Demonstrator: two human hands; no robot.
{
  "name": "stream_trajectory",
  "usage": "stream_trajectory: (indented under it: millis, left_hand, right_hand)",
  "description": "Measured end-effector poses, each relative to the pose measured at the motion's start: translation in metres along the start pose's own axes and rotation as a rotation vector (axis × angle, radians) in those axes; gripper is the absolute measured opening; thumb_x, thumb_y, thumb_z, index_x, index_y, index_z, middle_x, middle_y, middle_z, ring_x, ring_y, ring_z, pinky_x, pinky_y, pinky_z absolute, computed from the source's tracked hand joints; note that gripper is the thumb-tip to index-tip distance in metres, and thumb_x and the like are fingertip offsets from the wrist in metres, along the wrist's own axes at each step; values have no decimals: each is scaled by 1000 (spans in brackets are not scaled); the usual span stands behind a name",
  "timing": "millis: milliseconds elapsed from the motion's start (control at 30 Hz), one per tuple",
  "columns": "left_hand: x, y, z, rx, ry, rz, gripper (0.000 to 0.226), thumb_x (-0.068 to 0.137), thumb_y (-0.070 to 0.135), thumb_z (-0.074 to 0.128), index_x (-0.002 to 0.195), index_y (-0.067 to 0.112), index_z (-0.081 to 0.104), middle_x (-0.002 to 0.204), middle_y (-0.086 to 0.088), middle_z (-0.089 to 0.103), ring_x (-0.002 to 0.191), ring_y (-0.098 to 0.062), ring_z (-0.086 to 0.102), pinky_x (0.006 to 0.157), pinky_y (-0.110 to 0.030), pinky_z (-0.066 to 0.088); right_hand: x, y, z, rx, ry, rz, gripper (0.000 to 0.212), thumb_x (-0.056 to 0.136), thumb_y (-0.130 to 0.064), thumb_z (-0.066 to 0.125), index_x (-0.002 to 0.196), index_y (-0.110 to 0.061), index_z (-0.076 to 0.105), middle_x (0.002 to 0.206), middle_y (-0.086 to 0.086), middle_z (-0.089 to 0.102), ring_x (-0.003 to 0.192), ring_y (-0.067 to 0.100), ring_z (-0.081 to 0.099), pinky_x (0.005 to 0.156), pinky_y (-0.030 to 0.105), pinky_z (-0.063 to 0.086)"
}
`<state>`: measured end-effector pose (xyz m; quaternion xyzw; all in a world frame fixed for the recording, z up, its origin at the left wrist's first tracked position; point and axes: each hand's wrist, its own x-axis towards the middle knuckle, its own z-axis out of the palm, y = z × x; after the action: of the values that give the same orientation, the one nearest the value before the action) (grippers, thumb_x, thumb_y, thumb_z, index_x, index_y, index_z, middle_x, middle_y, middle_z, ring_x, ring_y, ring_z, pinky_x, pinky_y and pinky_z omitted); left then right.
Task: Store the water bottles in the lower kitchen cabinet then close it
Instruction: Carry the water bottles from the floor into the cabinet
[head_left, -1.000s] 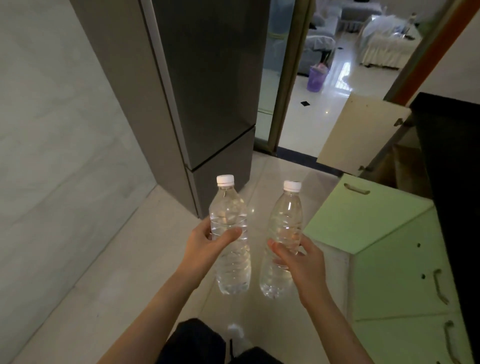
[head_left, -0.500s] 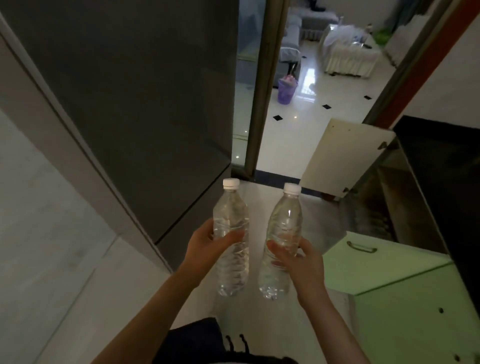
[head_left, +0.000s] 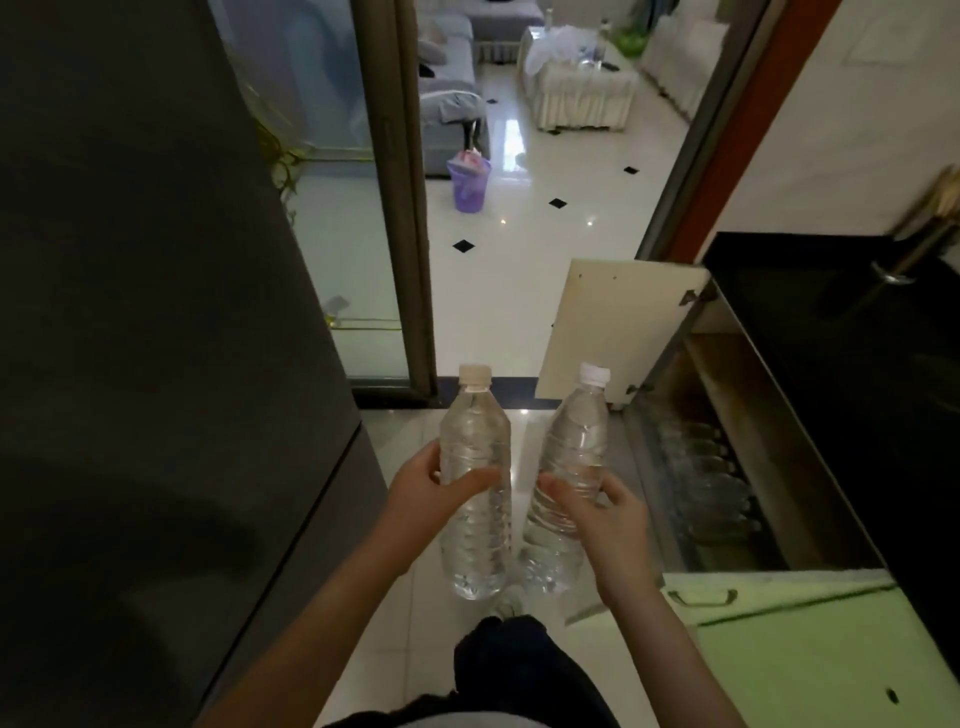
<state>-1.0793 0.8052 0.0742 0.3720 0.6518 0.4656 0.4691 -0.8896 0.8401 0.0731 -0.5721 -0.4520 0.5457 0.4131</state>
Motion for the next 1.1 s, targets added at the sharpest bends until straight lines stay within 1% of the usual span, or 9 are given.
stream_trajectory:
  millis: [67,233,367,500,633,767,867,967,1100]
  left_hand:
    - [37,19,14,11,3,14,31,79,31,78,106,35,61,100,9,71,92,-8,69,71,-20,55]
    - [127,72,49,30,13,51,40,78,35,78,114,33,60,105,8,69,96,-8,66,75,-24,54]
    - [175,94,81,20,-36,50,41,80,32,76,118,30,58,104,11,66,96,-7,64,74,-24,51]
    - [215,95,114,55,-131,21,32,79,29,78,102,40,57,97,16,65,91,-4,63,68,-21,49]
    - [260,102,150,126,-265,10,31,76,29,81,93,44,61,93,17,69,88,0,65,68,-19,49]
    - [321,114,197,181,-438,7,34,71,30,85,100,37,67,95,11,75,89,-5,71,77,-26,55]
    - [368,124,233,212,-577,36,36,72,32,84,102,39,65,93,16,74,84,1,70,67,-14,53]
    - [416,138,264,245,-695,44,39,74,30,83,109,34,64,97,18,71,88,-1,68,62,-10,51]
    - [476,153,298,332,-824,46,47,67,39,84,109,32,66,99,10,74,93,-9,70,81,-29,57]
  right_hand:
    - [41,-14,-6,-1,-16,-18,16,75,-15,82,88,-19,73,82,5,76,73,19,74,59,23,57]
    - [132,-52,-27,-26,-4,-95,23,75,-14,82,91,-22,67,90,4,73,75,14,72,59,16,55]
    - [177,-60,-47,-20,72,-118,28,75,-13,82,95,-21,65,90,-3,70,69,-2,69,56,9,51]
    - [205,-50,-67,18,148,-60,26,75,-12,81,94,-20,66,90,-1,71,71,-2,70,56,10,51]
    - [231,-42,-86,46,320,-8,25,73,-15,84,91,-23,69,85,-1,75,74,7,72,59,15,54]
    - [267,-42,-105,69,539,28,21,72,-17,85,83,-27,70,79,-5,74,72,6,71,59,13,51]
    - [296,-44,-116,65,672,43,23,73,-20,85,86,-29,69,87,-5,73,74,3,70,66,19,51]
    - [321,-51,-124,97,844,85,25,71,-21,87,89,-24,71,87,0,75,75,8,72,67,22,52]
    - [345,-65,-130,102,1023,122,25,69,-21,87,86,-26,69,90,3,73,78,11,71,71,25,53]
